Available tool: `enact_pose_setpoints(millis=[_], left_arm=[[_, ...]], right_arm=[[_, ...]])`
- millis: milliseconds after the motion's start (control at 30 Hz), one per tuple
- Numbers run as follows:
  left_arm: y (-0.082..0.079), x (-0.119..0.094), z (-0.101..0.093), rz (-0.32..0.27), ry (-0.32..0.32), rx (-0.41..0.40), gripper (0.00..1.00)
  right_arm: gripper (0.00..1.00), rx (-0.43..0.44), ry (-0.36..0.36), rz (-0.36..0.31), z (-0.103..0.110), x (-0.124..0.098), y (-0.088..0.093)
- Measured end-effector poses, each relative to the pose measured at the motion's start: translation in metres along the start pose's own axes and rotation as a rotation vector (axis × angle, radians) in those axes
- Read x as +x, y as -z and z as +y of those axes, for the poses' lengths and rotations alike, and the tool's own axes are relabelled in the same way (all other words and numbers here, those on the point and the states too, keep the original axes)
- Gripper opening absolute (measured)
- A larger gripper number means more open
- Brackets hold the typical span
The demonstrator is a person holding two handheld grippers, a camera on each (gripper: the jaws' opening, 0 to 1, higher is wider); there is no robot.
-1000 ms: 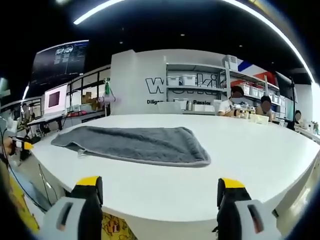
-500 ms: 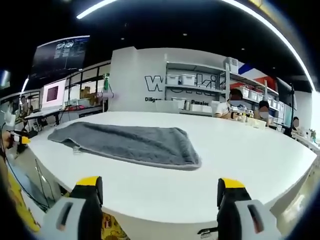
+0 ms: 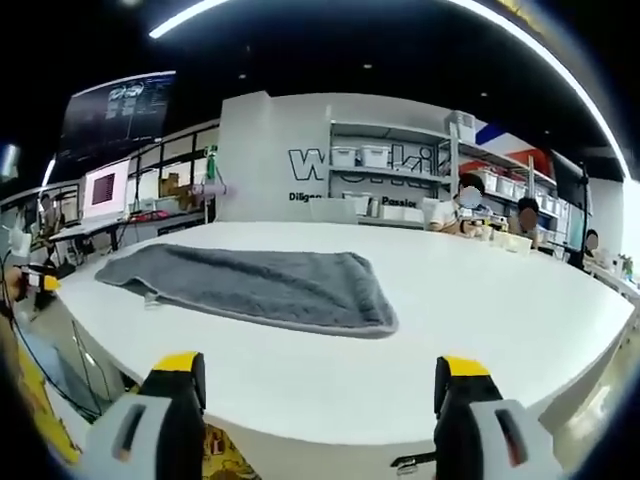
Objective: Fold the towel on the table until its edges align and the towel forms a compact rectangular stack.
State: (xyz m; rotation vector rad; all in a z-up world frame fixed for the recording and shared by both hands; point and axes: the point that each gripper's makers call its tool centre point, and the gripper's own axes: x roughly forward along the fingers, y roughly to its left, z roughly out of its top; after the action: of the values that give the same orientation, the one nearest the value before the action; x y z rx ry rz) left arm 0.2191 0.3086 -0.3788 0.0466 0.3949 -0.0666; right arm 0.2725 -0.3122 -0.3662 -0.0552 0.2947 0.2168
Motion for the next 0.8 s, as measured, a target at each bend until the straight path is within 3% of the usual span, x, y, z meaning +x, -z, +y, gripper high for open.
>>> enact_pose_setpoints(millis=[800], left_arm=[[0.0065, -0.0008, 0.0025, 0.009, 0.001, -0.012, 0.99]], right_arm=[[0.98, -0.028, -0.014, 0.032, 0.0060, 0.0017, 0.0039]])
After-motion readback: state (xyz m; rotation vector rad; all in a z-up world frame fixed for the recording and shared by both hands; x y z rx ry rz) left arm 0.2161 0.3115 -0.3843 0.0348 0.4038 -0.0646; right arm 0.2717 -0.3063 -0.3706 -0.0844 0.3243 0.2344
